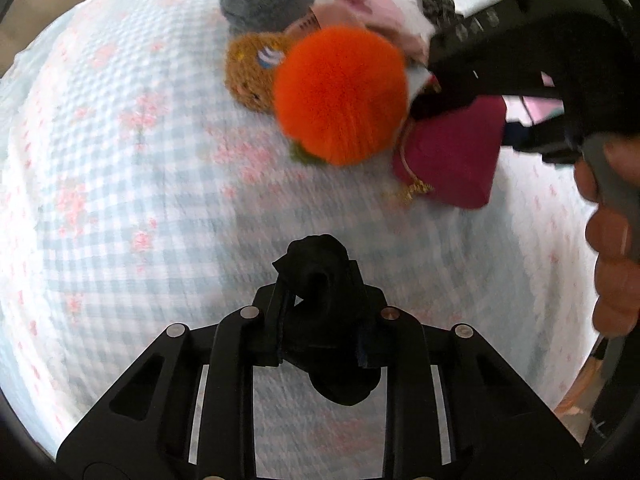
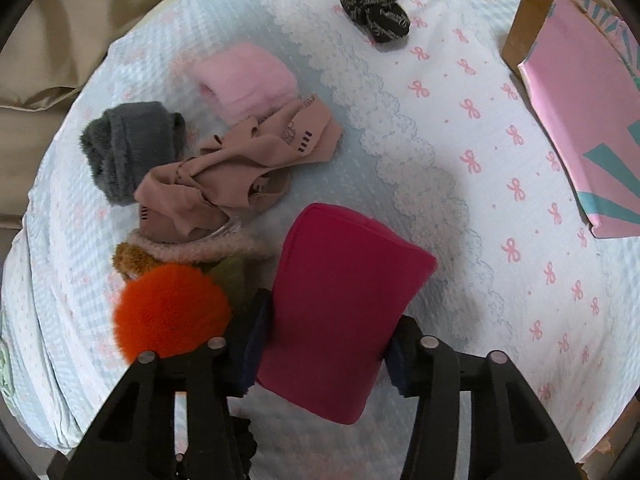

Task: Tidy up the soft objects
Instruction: 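Carry both items to the cardboard box while right tool releases the pouch inside, then open the left tool to drop the black cloth into the box, then move both tools back over the remaining items on the bed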

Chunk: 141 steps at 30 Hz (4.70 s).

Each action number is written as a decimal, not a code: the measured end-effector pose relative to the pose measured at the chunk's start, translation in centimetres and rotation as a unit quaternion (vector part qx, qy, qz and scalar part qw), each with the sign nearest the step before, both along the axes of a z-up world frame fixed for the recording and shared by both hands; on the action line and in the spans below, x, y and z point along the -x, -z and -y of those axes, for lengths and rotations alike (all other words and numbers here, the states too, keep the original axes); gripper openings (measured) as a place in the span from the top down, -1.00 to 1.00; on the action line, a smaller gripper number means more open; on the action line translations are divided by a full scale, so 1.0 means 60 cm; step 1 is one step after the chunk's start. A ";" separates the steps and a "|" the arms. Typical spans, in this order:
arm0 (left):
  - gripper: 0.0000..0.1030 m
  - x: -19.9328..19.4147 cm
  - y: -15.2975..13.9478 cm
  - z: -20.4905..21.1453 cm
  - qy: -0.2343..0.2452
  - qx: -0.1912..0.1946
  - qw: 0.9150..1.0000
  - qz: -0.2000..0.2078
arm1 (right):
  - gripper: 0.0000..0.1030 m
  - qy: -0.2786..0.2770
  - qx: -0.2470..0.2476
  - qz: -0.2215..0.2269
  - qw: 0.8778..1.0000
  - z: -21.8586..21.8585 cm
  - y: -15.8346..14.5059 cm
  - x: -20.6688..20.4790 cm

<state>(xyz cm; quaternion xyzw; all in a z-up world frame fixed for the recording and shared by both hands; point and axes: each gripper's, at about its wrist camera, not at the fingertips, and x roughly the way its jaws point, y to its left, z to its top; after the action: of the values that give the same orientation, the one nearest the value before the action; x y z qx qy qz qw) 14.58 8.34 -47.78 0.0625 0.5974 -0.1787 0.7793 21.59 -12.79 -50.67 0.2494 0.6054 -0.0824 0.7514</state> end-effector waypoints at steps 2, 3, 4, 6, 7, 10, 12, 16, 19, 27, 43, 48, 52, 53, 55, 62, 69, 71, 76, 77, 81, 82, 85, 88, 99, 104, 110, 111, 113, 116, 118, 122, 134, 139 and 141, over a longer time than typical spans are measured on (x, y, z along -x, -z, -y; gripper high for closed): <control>0.59 -0.004 -0.017 -0.009 -0.007 0.006 1.000 0.005 | 0.16 -0.001 0.002 0.007 1.000 0.002 -0.019 0.008; 0.59 -0.005 -0.026 -0.014 -0.011 0.009 1.000 0.008 | 0.16 -0.001 0.001 0.012 1.000 0.004 -0.029 0.014; 0.59 -0.009 -0.038 -0.022 -0.015 0.011 1.000 0.013 | 0.17 0.000 0.001 0.017 1.000 0.005 -0.039 0.019; 0.59 -0.015 -0.065 -0.036 -0.023 0.015 0.999 0.020 | 0.17 -0.001 0.002 0.028 1.000 0.009 -0.067 0.025; 0.59 -0.015 -0.079 -0.036 -0.028 0.017 0.999 0.026 | 0.17 -0.002 0.004 0.033 0.999 0.012 -0.078 0.027; 0.59 -0.024 -0.130 -0.044 -0.040 0.022 0.998 0.043 | 0.18 -0.006 0.013 0.053 0.999 0.016 -0.139 0.035; 0.59 -0.030 -0.168 -0.048 -0.046 0.027 0.997 0.056 | 0.18 -0.012 0.020 0.069 0.997 0.023 -0.174 0.040; 0.59 -0.031 -0.248 -0.038 -0.055 0.031 0.994 0.090 | 0.18 -0.028 0.032 0.102 0.994 0.033 -0.250 0.050; 0.59 -0.037 -0.317 -0.009 -0.064 0.034 0.991 0.113 | 0.18 -0.044 0.040 0.126 0.990 0.039 -0.305 0.058; 0.59 -0.028 -0.476 0.083 -0.085 0.042 0.981 0.167 | 0.18 -0.102 0.057 0.188 0.975 0.099 -0.438 0.105; 0.59 -0.033 -0.526 0.421 -0.091 0.076 0.979 0.164 | 0.18 -0.120 0.083 0.191 0.971 0.428 -0.479 0.141; 0.59 -0.059 -0.471 0.536 -0.065 0.072 0.988 0.123 | 0.18 -0.103 0.087 0.156 0.979 0.528 -0.431 0.122; 0.59 -0.077 -0.416 0.605 -0.042 0.055 0.993 0.092 | 0.18 -0.092 0.086 0.125 0.984 0.588 -0.381 0.098; 0.59 -0.083 -0.401 0.617 -0.040 0.055 0.995 0.079 | 0.18 -0.089 0.083 0.118 0.986 0.601 -0.368 0.091; 0.59 -0.096 -0.366 0.638 -0.036 0.052 0.996 0.057 | 0.18 -0.085 0.080 0.100 0.988 0.625 -0.334 0.072; 0.59 -0.132 -0.223 0.701 -0.005 0.011 1.000 -0.008 | 0.18 -0.096 0.056 0.039 0.993 0.671 -0.216 0.024; 0.59 -0.133 -0.108 0.747 0.031 -0.027 0.997 -0.070 | 0.17 -0.112 0.019 -0.013 0.993 0.681 -0.123 -0.017; 0.59 -0.134 -0.091 0.751 0.036 -0.034 0.996 -0.080 | 0.17 -0.122 0.018 -0.019 0.992 0.676 -0.111 -0.025; -0.08 -0.127 -0.090 0.764 0.071 -0.043 0.994 -0.067 | -0.18 -0.133 0.011 -0.030 0.991 0.673 -0.096 -0.041; -0.93 -0.125 -0.089 0.764 0.077 -0.041 0.994 -0.070 | -0.40 -0.130 0.013 -0.027 0.991 0.674 -0.096 -0.042; -0.99 -0.111 -0.089 0.748 0.070 -0.032 0.994 -0.075 | -1.00 -0.135 0.010 -0.013 0.991 0.673 -0.099 -0.046; -0.99 -0.108 -0.088 0.745 0.067 -0.029 0.994 -0.079 | -1.00 -0.136 0.012 -0.011 0.991 0.673 -0.100 -0.045; -0.99 -0.099 -0.090 0.735 0.058 -0.024 0.995 -0.079 | -1.00 -0.137 0.019 -0.003 0.990 0.673 -0.105 -0.038; -0.99 -0.093 -0.100 0.726 0.053 -0.023 0.996 -0.072 | -1.00 -0.136 0.023 0.003 0.990 0.671 -0.115 -0.029; -0.99 -0.053 -0.194 0.702 0.055 -0.018 0.998 -0.020 | -1.00 -0.111 0.038 0.043 0.992 0.668 -0.206 0.020; -0.99 -0.022 -0.270 0.688 0.048 -0.013 0.999 0.021 | -1.00 -0.121 0.067 0.080 0.987 0.649 -0.283 0.062; -0.99 0.022 -0.390 0.631 0.026 0.001 0.997 0.079 | -1.00 -0.130 0.090 0.135 0.978 0.614 -0.393 0.123; -0.99 0.028 -0.409 0.621 0.022 0.005 0.996 0.090 | -1.00 -0.133 0.099 0.146 0.975 0.603 -0.418 0.137; -0.99 0.042 -0.452 0.590 0.007 0.008 0.993 0.120 | -1.00 -0.136 0.114 0.161 0.971 0.584 -0.448 0.151; -0.99 0.063 -0.509 0.546 -0.022 0.008 0.987 0.157 | -1.00 -0.141 0.133 0.198 0.961 0.549 -0.499 0.182; -0.99 0.079 -0.540 0.507 -0.041 0.009 0.984 0.173 | -1.00 -0.139 0.142 0.220 0.955 0.528 -0.522 0.198; -0.99 0.110 -0.580 0.430 -0.082 -0.010 0.975 0.208 | -1.00 -0.147 0.137 0.255 0.946 0.488 -0.553 0.218; -0.99 0.162 -0.616 0.186 -0.164 0.002 0.959 0.229 | -1.00 -0.167 0.120 0.310 0.928 0.316 -0.601 0.236; -0.99 0.152 -0.613 0.104 -0.159 0.008 0.962 0.224 | -1.00 -0.159 0.110 0.311 0.930 0.245 -0.604 0.224; -0.99 0.146 -0.608 0.070 -0.157 0.011 0.962 0.221 | -1.00 -0.163 0.109 0.311 0.930 0.210 -0.600 0.215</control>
<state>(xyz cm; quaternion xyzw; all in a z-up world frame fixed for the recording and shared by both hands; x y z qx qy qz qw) 5.80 4.13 -11.32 -0.0033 0.4104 -0.0422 0.9109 8.69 -25.41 -14.68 0.0774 0.3609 0.0572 0.9276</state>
